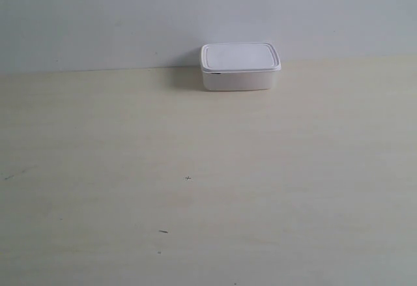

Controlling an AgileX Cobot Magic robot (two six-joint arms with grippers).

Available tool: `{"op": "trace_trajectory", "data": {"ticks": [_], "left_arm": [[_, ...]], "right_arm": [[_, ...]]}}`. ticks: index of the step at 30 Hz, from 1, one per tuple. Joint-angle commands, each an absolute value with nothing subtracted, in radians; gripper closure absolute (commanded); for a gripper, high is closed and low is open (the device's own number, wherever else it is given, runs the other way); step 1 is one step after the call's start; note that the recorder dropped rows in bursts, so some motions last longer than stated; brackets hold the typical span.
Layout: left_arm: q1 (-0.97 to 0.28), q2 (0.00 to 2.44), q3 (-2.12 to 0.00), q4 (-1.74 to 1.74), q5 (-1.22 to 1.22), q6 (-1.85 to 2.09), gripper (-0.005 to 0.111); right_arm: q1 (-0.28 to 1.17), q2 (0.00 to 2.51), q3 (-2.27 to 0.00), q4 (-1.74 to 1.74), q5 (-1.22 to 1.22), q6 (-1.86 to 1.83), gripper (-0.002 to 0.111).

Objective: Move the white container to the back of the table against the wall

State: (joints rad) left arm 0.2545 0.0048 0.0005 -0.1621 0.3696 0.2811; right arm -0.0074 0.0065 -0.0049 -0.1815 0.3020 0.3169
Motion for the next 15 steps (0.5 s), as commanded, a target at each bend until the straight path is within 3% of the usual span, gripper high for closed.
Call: {"op": "trace_trajectory", "data": {"ticks": [1,15], "left_arm": [[0.256,0.0,0.0,-0.174,0.37,0.267,0.107],[0.256,0.0,0.0,-0.174,0.37,0.267,0.107]], "right_arm": [[-0.013,0.0,0.0,-0.191,0.304,0.313,0.108],[-0.013,0.0,0.0,-0.167,0.304,0.141,0.108]]}}
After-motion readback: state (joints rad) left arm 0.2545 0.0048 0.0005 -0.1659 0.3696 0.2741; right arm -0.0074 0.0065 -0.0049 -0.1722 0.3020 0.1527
